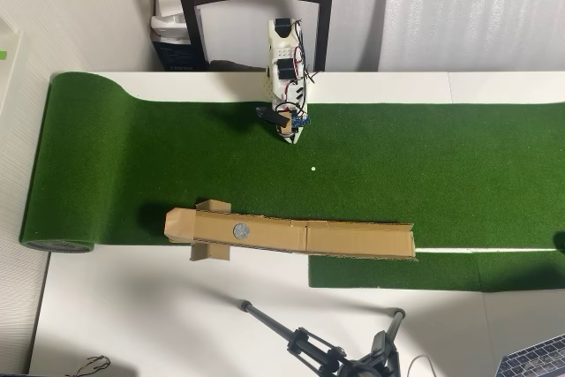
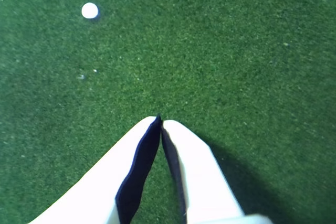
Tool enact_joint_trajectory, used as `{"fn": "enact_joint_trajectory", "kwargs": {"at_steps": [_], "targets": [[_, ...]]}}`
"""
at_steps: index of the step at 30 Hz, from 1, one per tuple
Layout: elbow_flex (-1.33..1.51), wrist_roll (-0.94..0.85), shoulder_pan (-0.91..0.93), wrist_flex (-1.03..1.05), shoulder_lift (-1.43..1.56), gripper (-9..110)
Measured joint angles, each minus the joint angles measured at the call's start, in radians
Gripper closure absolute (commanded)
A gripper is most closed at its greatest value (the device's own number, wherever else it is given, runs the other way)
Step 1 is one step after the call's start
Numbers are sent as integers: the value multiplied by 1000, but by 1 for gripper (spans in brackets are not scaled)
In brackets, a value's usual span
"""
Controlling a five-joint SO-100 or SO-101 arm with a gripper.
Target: Pick up the golf ball and place it on the gray mark at the back.
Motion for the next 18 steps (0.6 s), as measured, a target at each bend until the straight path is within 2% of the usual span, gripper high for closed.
{"fn": "enact_joint_trajectory", "kwargs": {"at_steps": [18], "targets": [[20,0,0,-18,-11,101]]}}
